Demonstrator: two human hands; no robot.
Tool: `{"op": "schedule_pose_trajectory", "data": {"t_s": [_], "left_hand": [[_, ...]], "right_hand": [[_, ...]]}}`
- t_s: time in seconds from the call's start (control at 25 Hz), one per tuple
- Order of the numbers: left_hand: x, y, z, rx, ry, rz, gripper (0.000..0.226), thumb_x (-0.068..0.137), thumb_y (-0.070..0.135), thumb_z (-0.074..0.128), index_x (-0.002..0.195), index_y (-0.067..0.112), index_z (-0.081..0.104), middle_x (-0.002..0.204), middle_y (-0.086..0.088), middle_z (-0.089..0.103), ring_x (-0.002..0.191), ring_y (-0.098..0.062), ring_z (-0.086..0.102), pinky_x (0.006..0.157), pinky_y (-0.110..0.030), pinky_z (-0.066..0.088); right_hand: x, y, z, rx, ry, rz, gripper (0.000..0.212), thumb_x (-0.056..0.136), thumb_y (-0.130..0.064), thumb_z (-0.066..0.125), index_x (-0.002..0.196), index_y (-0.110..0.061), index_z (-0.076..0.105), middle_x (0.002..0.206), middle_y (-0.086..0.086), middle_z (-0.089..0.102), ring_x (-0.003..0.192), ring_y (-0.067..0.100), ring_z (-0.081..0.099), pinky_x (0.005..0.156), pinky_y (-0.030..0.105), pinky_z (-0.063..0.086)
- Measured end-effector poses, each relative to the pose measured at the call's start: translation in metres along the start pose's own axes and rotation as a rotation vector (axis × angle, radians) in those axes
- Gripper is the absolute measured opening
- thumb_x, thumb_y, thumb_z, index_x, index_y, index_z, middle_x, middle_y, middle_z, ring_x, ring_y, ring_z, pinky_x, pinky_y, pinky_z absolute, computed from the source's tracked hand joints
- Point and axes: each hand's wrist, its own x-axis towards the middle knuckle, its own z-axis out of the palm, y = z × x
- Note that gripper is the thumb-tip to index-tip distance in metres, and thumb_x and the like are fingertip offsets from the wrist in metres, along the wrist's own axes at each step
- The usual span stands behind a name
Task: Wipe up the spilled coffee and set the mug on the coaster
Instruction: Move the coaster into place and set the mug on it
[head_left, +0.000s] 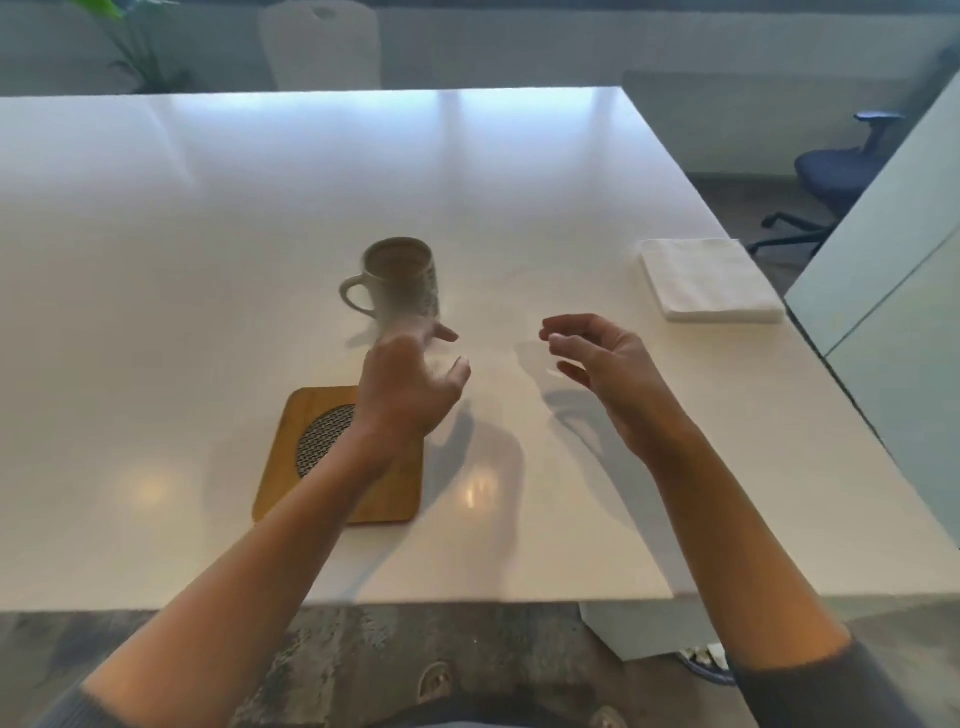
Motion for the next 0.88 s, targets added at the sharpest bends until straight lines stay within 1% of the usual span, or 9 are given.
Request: {"op": "schedule_pose_trajectory", "data": {"t_s": [0.08,0.16,0.24,0.32,0.4,0.56,0.72,0.76,0.88], "left_hand": [[-0.001,-0.021,-0.019,0.067,-0.013,-0.107,0.040,0.085,0.031,0.073,0.121,0.017,0.065,0.130,-0.005,0.062,0.121,-0.026,0.057,0.101,-0.038,0.044],[-0.002,-0.042,-0.035,0.126,-0.038,-0.239,0.048,0.085,0.038,0.070,0.128,0.020,0.060,0.134,-0.005,0.058,0.120,-0.027,0.057,0.097,-0.036,0.043],[-0.004,-0.060,-0.047,0.171,-0.056,-0.341,0.054,0.086,0.043,0.068,0.133,0.019,0.056,0.139,-0.009,0.050,0.125,-0.029,0.053,0.099,-0.037,0.042],[-0.006,-0.072,-0.053,0.245,-0.099,-0.403,0.063,0.086,0.048,0.067,0.139,0.017,0.049,0.146,-0.013,0.038,0.134,-0.032,0.042,0.106,-0.041,0.040],[-0.007,-0.076,-0.057,0.313,-0.190,-0.445,0.073,0.087,0.053,0.064,0.146,0.017,0.040,0.150,-0.017,0.030,0.140,-0.035,0.033,0.110,-0.045,0.038],[-0.012,-0.077,-0.061,0.365,-0.291,-0.499,0.083,0.088,0.059,0.059,0.152,0.018,0.028,0.147,-0.022,0.033,0.141,-0.038,0.030,0.109,-0.049,0.038],[-0.017,-0.066,-0.060,0.361,-0.291,-0.505,0.083,0.090,0.062,0.055,0.153,0.017,0.025,0.149,-0.024,0.039,0.141,-0.040,0.033,0.110,-0.048,0.036],[-0.016,-0.063,-0.061,0.337,-0.288,-0.520,0.083,0.091,0.062,0.054,0.154,0.017,0.025,0.150,-0.024,0.040,0.141,-0.040,0.033,0.110,-0.048,0.036],[-0.010,-0.057,-0.065,0.242,-0.253,-0.581,0.080,0.092,0.060,0.055,0.153,0.017,0.027,0.150,-0.020,0.045,0.140,-0.040,0.037,0.111,-0.050,0.038]], "right_hand": [[0.000,0.005,0.024,-0.098,-0.045,0.009,0.016,0.095,-0.014,0.064,0.109,-0.021,0.068,0.108,-0.001,0.073,0.097,0.010,0.067,0.085,0.025,0.054],[0.000,0.010,0.047,-0.243,-0.149,0.066,0.025,0.095,-0.022,0.066,0.120,-0.023,0.061,0.107,-0.006,0.070,0.096,0.009,0.067,0.079,0.024,0.055],[-0.002,0.015,0.068,-0.338,-0.247,0.157,0.036,0.094,-0.028,0.067,0.127,-0.025,0.053,0.107,-0.009,0.066,0.097,0.007,0.064,0.081,0.025,0.053],[-0.005,0.019,0.083,-0.397,-0.268,0.187,0.042,0.093,-0.030,0.067,0.131,-0.027,0.049,0.108,-0.008,0.063,0.095,0.003,0.061,0.077,0.022,0.050],[-0.009,0.021,0.094,-0.456,-0.227,0.144,0.044,0.094,-0.031,0.066,0.134,-0.026,0.048,0.110,-0.007,0.063,0.093,0.002,0.061,0.075,0.020,0.049],[-0.017,0.022,0.105,-0.479,-0.217,0.114,0.048,0.093,-0.031,0.067,0.137,-0.021,0.049,0.114,-0.005,0.065,0.094,0.003,0.063,0.080,0.022,0.053],[-0.026,0.025,0.109,-0.478,-0.246,0.101,0.059,0.092,-0.031,0.069,0.144,-0.019,0.043,0.127,-0.002,0.065,0.094,0.001,0.064,0.072,0.011,0.049],[-0.028,0.026,0.110,-0.476,-0.256,0.097,0.064,0.091,-0.030,0.070,0.146,-0.019,0.040,0.129,-0.001,0.064,0.097,0.004,0.064,0.077,0.014,0.050],[-0.030,0.026,0.109,-0.401,-0.274,0.128,0.070,0.090,-0.027,0.072,0.149,-0.016,0.036,0.136,0.006,0.061,0.114,0.017,0.063,0.100,0.035,0.053]]}}
